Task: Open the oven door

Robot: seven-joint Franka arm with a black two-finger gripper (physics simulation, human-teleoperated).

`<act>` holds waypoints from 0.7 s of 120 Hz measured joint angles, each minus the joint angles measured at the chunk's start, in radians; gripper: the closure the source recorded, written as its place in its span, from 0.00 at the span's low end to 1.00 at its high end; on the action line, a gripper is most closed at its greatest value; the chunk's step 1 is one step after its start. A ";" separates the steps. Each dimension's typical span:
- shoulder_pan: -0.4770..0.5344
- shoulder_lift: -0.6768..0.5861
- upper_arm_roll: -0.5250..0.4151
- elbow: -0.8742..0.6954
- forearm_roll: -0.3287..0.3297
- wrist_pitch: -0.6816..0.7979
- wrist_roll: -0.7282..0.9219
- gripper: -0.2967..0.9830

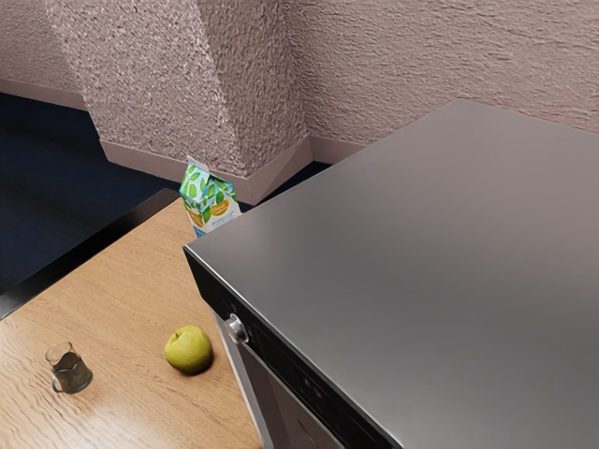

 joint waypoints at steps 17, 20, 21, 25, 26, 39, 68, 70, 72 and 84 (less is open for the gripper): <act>-0.013 0.000 0.003 0.188 0.110 -0.218 -0.091 0.23; -0.003 0.000 0.011 0.205 0.125 -0.243 -0.104 0.23; 0.003 0.001 0.015 0.214 0.131 -0.250 -0.109 0.23; 0.050 0.080 0.065 0.287 0.170 -0.277 -0.125 0.24; 0.065 0.113 0.086 0.313 0.182 -0.283 -0.128 0.24; 0.296 0.619 0.427 0.682 0.307 -0.342 -0.166 0.24; 0.337 1.162 0.850 0.765 0.390 -0.344 -0.227 0.23; 0.326 1.171 0.853 0.755 0.391 -0.341 -0.230 0.23; 0.319 1.181 0.856 0.749 0.391 -0.338 -0.234 0.23; 0.308 1.257 0.888 0.733 0.398 -0.320 -0.251 0.23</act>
